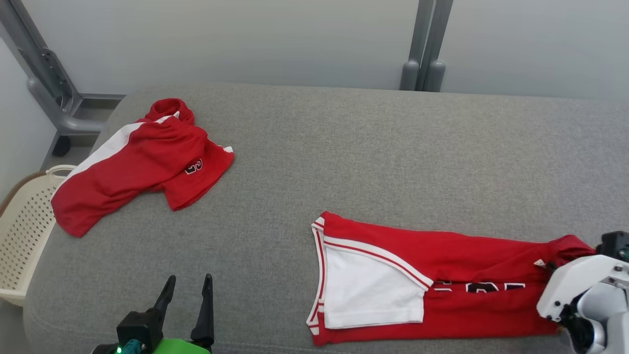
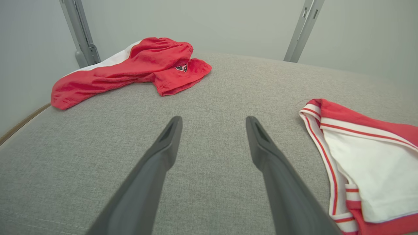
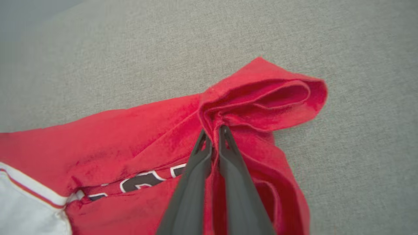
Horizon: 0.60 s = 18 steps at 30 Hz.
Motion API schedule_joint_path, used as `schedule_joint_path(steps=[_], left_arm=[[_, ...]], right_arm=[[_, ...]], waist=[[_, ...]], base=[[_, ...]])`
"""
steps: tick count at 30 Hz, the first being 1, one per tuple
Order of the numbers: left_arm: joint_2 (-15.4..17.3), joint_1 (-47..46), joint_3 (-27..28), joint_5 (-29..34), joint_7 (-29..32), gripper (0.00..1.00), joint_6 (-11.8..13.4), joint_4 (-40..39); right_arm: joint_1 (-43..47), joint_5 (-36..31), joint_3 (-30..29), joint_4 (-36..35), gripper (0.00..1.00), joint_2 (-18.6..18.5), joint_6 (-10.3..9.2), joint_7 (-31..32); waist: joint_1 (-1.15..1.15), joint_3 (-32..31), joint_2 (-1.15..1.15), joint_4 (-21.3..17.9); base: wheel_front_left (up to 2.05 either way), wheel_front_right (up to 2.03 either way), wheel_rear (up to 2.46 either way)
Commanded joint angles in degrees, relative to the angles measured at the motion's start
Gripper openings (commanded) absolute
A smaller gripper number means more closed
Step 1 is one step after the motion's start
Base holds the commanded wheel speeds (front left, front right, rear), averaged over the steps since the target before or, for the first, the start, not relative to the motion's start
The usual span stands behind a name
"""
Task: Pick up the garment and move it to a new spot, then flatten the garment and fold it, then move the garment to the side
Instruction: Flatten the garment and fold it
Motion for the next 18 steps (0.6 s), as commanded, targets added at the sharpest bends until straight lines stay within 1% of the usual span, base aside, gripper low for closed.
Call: schedule_joint_path(steps=[1,3,4,8,11,18], left_arm=[[0.07,-0.34,0.03,-0.03,-0.05,1.0,-0.13,0.13],[0.07,-0.24,-0.03,0.01,-0.05,1.0,-0.13,0.22],[0.07,-0.18,-0.11,-0.02,-0.05,1.0,-0.13,0.23],[0.07,-0.23,-0.43,-0.15,-0.05,1.0,-0.13,0.12],[0.07,-0.57,-0.88,-0.22,-0.05,1.0,-0.14,0.36],[0.07,-0.63,-1.5,-0.4,-0.05,1.0,-0.13,0.73]], right_arm=[[0.85,0.58,1.71,-0.53,0.0,-0.2,-0.06,0.37],[1.54,2.3,6.41,-0.87,0.0,-0.16,-0.05,0.92],[1.54,3.82,10.84,-0.93,0.0,-0.18,-0.05,1.31],[0.15,6.54,19.34,0.23,0.0,-0.2,-0.05,1.93],[-1.22,8.7,24.02,2.07,0.0,-0.21,-0.05,1.41],[-5.24,13.02,32.66,7.18,0.0,-0.18,-0.04,-0.11]], waist=[[0.0,-0.29,0.0,0.11],[0.0,-0.61,0.0,0.29],[0.0,-0.78,0.0,0.48],[0.0,-0.94,0.0,1.15],[0.0,-1.04,0.0,2.18],[0.0,-1.15,0.0,4.53]], base=[[0.0,0.0,0.0],[0.0,0.0,0.0],[0.0,0.0,0.0],[0.0,0.0,0.0],[0.0,0.0,0.0],[0.0,0.0,0.0]])
